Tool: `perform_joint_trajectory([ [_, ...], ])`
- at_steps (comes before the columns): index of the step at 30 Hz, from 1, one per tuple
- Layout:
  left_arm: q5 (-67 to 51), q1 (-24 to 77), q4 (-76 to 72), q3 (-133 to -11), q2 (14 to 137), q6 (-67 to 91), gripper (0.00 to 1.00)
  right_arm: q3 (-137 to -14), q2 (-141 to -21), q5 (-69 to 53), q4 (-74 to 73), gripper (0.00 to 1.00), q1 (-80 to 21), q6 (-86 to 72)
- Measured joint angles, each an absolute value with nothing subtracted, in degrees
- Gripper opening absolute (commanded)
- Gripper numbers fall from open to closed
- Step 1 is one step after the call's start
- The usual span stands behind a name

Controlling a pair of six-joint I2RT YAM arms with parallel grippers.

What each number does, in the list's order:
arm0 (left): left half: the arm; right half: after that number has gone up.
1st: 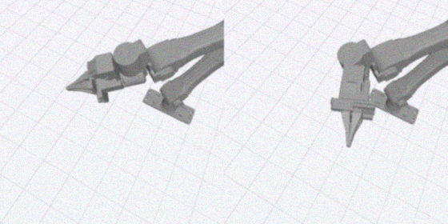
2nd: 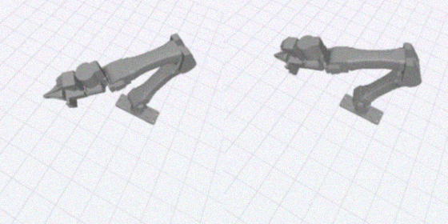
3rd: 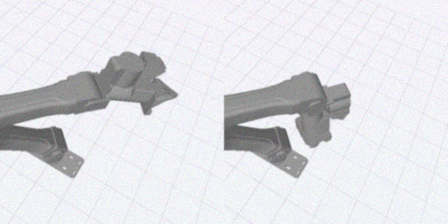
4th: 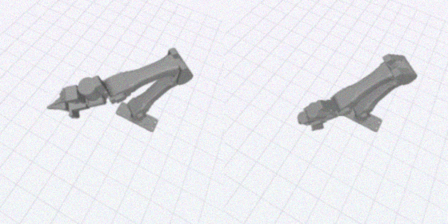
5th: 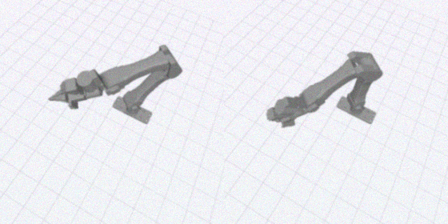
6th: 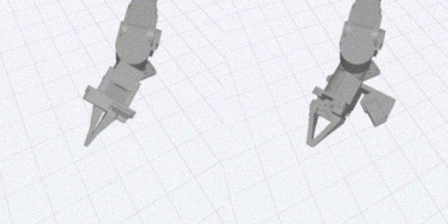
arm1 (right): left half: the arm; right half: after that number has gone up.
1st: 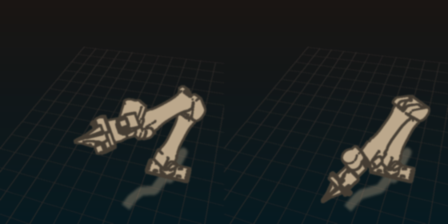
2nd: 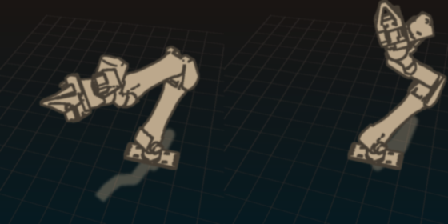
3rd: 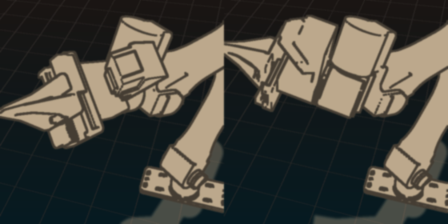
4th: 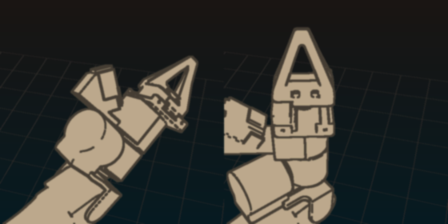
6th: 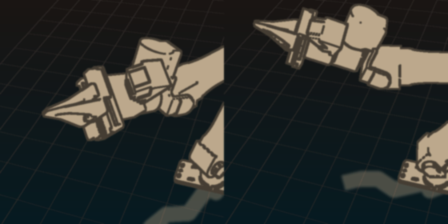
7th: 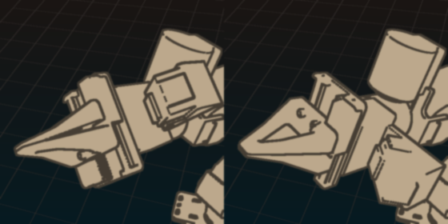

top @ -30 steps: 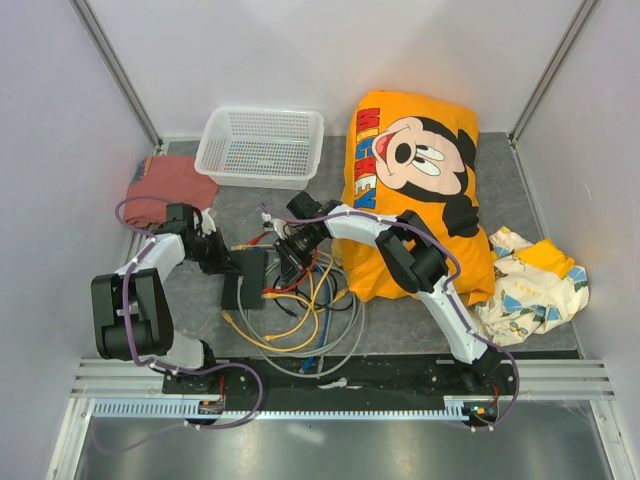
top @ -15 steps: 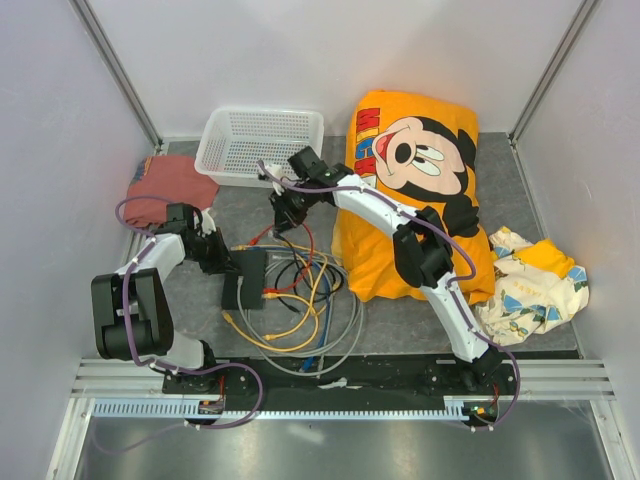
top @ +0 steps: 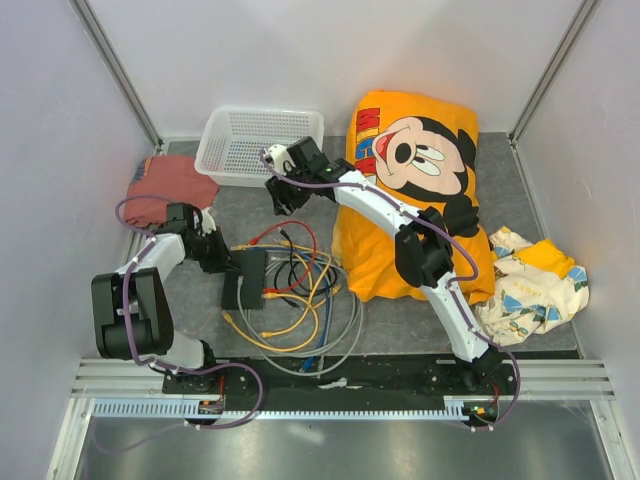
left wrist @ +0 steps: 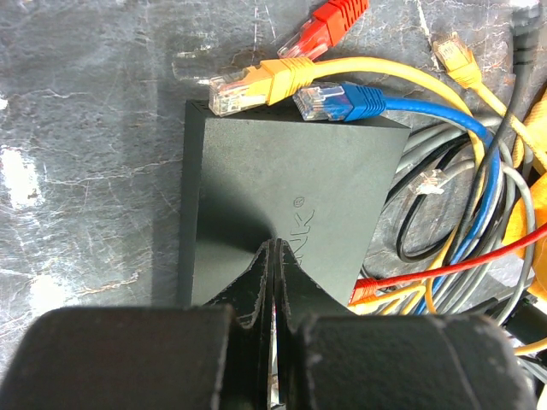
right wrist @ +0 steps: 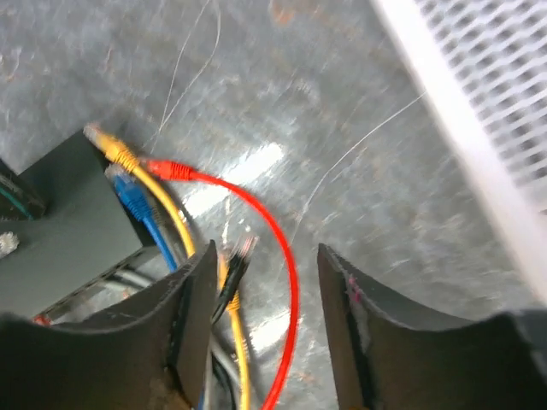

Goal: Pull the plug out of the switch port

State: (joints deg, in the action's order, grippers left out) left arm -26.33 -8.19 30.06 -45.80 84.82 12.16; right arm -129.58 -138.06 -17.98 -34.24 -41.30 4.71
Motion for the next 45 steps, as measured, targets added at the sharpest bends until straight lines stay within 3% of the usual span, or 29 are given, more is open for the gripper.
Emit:
perform_joint_trajectory([
  [11, -26.3, -8.19, 30.06, -45.8, 84.82, 12.16, 0.02, -117.36, -134.5, -36.58, -33.74, 0.63, -41.54, 1.19],
  [16, -26.02, -8.19, 30.11, -45.8, 84.53, 12.16, 0.02, -111.53, -133.84, -45.52, -32.32, 0.68, -42.19, -1.34],
  [23, -25.74, -8.21, 30.37, -45.78, 82.63, 12.16, 0.02, -105.65, -133.95, -52.36, -31.77, 0.6, -44.58, -4.62],
  [37, -25.56, -8.95, 31.53, -45.67, 80.95, 12.14, 0.02, -106.98, -138.98, -55.79, -29.12, 0.59, -46.63, -9.04],
  [45, -25.54, -9.32, 31.62, -45.67, 80.73, 12.14, 0.02, -117.71, -144.49, -55.4, -26.72, 0.59, -46.65, -10.61],
])
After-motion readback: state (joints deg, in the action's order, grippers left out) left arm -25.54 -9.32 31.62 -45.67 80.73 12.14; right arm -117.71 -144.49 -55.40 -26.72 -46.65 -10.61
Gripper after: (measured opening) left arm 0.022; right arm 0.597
